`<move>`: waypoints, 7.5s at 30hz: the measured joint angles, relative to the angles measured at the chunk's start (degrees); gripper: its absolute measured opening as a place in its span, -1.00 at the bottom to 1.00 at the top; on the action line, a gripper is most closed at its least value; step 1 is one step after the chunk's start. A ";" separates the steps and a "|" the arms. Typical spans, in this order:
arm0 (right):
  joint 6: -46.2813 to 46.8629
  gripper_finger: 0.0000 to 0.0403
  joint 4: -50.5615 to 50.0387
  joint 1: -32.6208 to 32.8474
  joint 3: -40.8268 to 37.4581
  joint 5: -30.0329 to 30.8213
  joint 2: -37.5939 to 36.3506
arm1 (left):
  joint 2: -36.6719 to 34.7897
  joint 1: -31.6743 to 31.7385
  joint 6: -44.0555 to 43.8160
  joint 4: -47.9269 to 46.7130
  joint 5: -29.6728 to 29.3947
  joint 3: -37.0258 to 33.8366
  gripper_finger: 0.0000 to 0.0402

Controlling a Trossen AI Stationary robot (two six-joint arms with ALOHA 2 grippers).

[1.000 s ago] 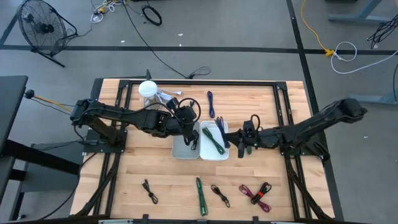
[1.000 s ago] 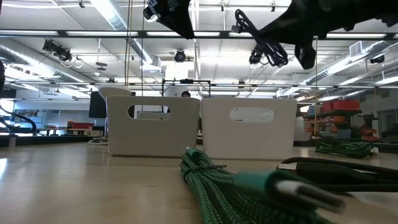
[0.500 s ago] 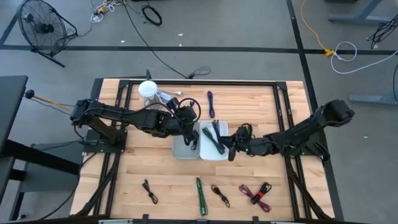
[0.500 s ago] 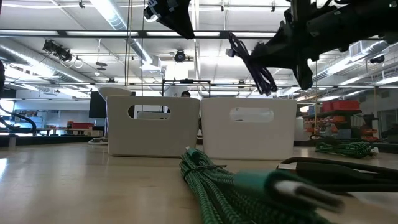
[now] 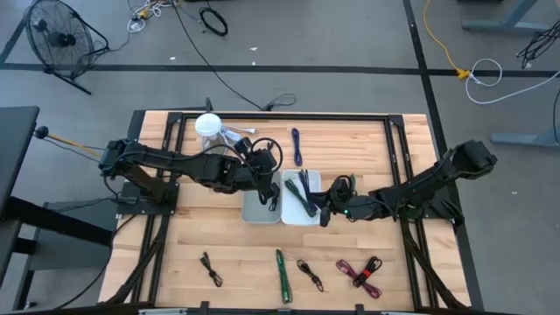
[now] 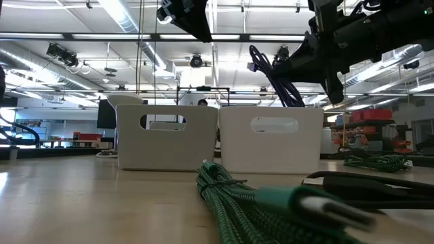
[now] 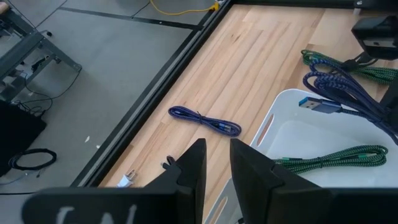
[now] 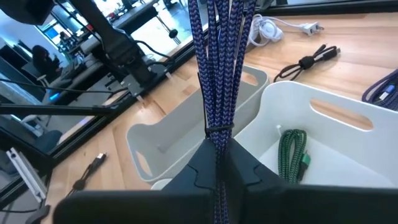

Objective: Pick & Place USB Port
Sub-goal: Put the purple charger cable into the white bin, then put the black charger cable into the gray bin

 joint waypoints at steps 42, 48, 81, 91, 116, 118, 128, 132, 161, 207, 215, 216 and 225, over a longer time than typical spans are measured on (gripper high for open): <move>-1.03 -0.61 -43.60 -1.94 0.07 -13.46 -15.45 | 0.00 -0.07 -0.02 -0.07 1.51 0.00 -0.62; 2.58 -0.48 -53.81 -2.24 0.07 -13.62 -18.32 | 0.00 -0.04 -0.02 0.32 1.51 0.00 -0.62; -0.73 -0.26 -62.66 -10.70 0.07 -16.20 -7.75 | 0.00 -0.04 -0.02 0.37 1.51 0.00 -0.62; -1.39 -0.90 -61.16 -12.42 0.07 -18.59 -7.74 | 0.00 -0.04 -0.04 0.39 1.51 0.00 -0.62; -26.55 -0.91 -65.22 -12.85 25.54 -11.30 -19.35 | 0.00 -0.04 -0.03 5.31 2.14 0.00 -0.62; -30.28 -0.91 -59.77 -12.85 26.12 -12.12 -21.11 | 0.00 -0.04 1.55 7.92 2.19 0.00 -0.62; -43.03 -0.91 -41.23 -12.83 26.12 -21.64 -24.35 | 0.00 1.41 11.89 29.95 22.15 0.00 -0.62; -44.76 -0.92 -37.40 -12.81 26.12 -25.15 -24.33 | 0.00 2.83 13.35 35.30 27.15 0.00 -0.62; -49.13 -0.92 -22.59 -12.72 26.10 -30.14 -19.37 | 0.02 5.01 13.92 41.73 35.30 0.00 -0.16; -48.33 -0.19 -32.80 -14.69 26.12 -17.63 -21.72 | 2.03 5.60 7.76 23.33 26.91 -0.02 -0.94; -44.80 -0.18 -42.37 -14.69 26.12 -13.20 -23.39 | 2.03 4.86 -5.85 5.69 20.91 -0.04 -0.94; -44.45 -0.18 -43.01 -14.69 26.11 -12.84 -23.37 | 2.03 4.62 -8.26 3.60 20.67 -0.04 -0.94; -44.33 -0.18 -46.68 -14.69 26.11 -12.79 -23.37 | 0.82 1.04 -25.59 5.97 19.52 -11.34 -0.94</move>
